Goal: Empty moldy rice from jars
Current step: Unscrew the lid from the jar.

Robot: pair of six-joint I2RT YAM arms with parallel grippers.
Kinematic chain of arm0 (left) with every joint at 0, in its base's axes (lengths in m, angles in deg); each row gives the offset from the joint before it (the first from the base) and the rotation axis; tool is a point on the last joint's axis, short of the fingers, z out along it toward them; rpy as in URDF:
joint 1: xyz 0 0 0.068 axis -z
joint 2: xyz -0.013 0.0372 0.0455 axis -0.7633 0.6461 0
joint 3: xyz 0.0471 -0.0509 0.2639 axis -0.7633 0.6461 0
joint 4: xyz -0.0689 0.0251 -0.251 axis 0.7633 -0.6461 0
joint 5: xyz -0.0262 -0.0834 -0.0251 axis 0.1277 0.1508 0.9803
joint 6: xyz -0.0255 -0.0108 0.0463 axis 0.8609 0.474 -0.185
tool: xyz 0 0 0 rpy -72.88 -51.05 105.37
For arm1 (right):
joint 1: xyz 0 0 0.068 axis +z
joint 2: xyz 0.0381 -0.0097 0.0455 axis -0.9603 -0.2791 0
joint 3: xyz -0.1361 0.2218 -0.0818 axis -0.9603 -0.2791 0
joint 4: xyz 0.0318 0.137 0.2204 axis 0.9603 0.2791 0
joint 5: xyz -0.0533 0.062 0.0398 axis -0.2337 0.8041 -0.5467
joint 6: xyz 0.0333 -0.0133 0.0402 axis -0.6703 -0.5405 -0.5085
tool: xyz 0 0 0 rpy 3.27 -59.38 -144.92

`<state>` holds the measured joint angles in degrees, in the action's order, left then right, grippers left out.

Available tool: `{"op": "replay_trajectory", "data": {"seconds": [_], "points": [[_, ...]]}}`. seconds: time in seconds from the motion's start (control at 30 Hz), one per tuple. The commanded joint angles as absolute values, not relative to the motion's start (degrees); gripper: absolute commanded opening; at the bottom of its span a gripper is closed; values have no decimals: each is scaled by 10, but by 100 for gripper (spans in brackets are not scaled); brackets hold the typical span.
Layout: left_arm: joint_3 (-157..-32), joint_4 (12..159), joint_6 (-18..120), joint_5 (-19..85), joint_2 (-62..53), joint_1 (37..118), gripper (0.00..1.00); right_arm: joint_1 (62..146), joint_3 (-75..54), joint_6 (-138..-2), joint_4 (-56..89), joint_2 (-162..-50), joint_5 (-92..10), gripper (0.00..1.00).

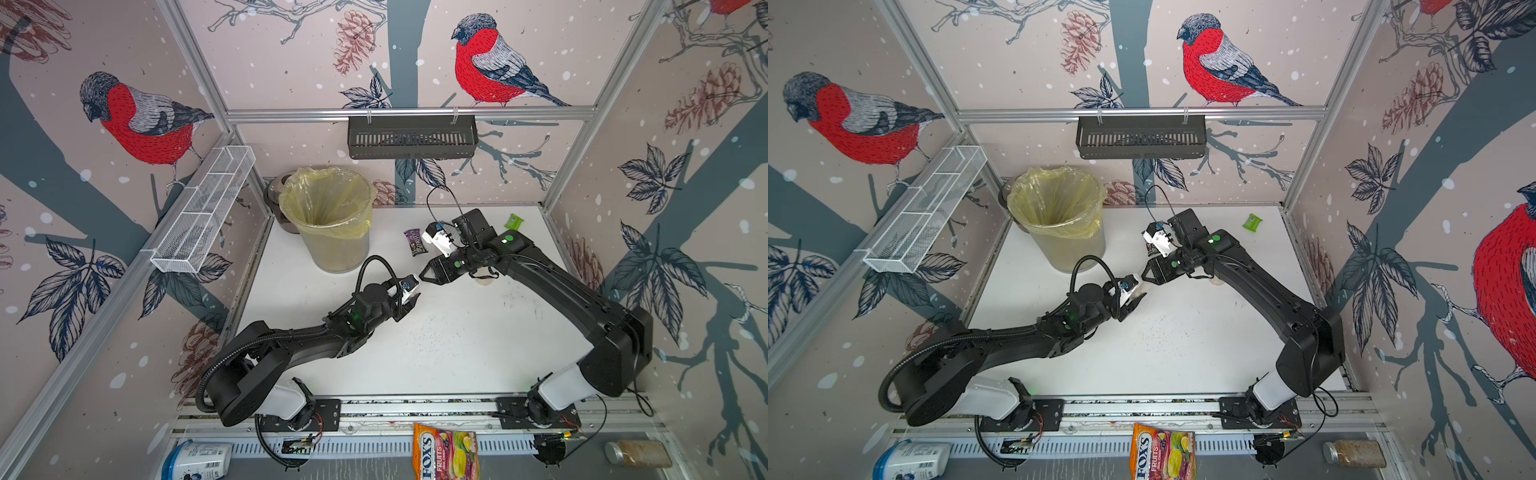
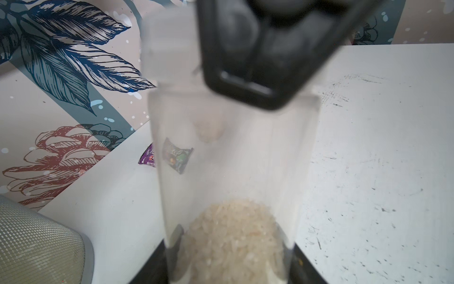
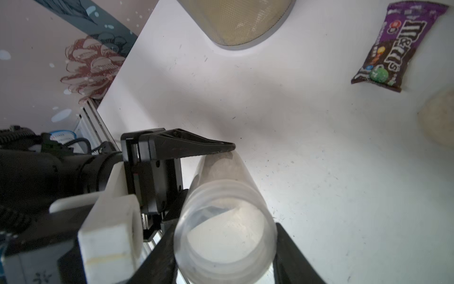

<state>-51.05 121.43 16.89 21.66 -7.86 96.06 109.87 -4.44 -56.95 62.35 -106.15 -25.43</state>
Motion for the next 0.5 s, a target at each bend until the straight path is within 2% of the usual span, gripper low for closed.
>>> {"op": "replay_trajectory", "data": {"seconds": [0.0,0.23,0.47], "points": [[-505,1269,159,295,-91,955,15,1101,-56,-471,614,-1045,-208,38],[-492,1268,168,294,-111,954,12,1067,-59,-430,622,-1047,-158,42],[-497,1252,162,293,-117,955,5,1080,-64,-425,617,-1056,-145,52]]}}
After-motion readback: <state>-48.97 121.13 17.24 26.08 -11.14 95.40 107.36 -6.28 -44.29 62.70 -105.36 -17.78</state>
